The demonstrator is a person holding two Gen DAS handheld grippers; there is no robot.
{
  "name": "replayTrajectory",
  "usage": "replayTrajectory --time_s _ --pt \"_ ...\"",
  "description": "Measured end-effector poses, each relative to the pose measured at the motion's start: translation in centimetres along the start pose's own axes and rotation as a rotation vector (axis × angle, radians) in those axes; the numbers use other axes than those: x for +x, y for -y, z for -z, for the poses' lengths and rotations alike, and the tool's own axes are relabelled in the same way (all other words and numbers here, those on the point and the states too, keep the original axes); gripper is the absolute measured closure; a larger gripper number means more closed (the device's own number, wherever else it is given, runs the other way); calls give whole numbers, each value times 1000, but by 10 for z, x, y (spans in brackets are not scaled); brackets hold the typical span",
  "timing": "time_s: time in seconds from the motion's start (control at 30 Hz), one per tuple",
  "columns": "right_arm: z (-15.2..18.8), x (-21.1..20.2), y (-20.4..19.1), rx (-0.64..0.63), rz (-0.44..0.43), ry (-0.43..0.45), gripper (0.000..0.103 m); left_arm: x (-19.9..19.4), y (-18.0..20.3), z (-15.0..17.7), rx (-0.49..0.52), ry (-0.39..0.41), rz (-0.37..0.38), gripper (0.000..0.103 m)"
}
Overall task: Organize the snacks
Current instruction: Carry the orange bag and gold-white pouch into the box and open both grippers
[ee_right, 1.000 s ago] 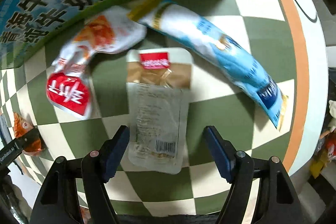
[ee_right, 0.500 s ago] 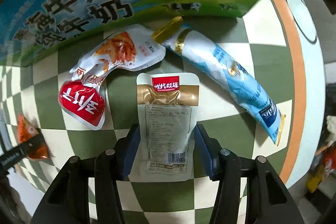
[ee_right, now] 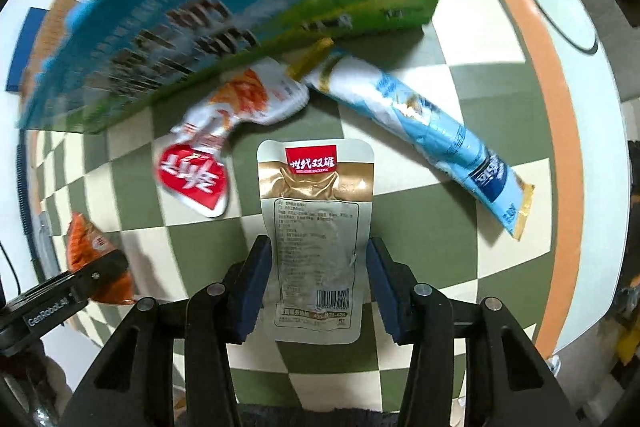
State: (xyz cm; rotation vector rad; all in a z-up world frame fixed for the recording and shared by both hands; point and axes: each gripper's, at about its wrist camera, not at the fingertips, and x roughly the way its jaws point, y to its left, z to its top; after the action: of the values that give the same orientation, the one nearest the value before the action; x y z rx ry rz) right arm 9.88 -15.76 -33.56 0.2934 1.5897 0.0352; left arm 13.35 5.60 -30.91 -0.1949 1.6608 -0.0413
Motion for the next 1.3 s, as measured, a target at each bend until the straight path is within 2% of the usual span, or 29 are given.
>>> replayTrajectory --time_s 0.23,0.37,0.4,0.43,0.6,0.73,0.87,0.97,1.07,1.3 --pt "-9 -63 -6 -29 -82 57 52 -54 13 -14 78 66 57 63" --pt "-21 -105 -22 -43 -129 90 52 -83 39 -14 125 110 85 63" --pt "-25 -110 -25 -47 -137 95 52 -72 59 -24 135 120 91 63" --pt "-27 -119 -26 -50 -149 106 52 -81 63 -27 143 135 97 63" --pt "-45 -148 -39 -66 -202 155 52 -111 74 -46 176 177 110 63" --pt "-66 -168 -44 -72 -217 203 52 -128 88 -75 201 190 121 63" --pt "-96 -182 -37 -65 -192 252 52 -123 101 -112 205 139 178 63" --pt "-122 -178 -28 -52 -169 254 52 -111 115 -144 199 74 223 63" --pt "-147 -168 -21 -46 -139 251 52 -90 132 -172 208 9 236 63" --pt "-192 -143 -14 -57 -74 222 52 -41 153 -208 194 -144 266 63"
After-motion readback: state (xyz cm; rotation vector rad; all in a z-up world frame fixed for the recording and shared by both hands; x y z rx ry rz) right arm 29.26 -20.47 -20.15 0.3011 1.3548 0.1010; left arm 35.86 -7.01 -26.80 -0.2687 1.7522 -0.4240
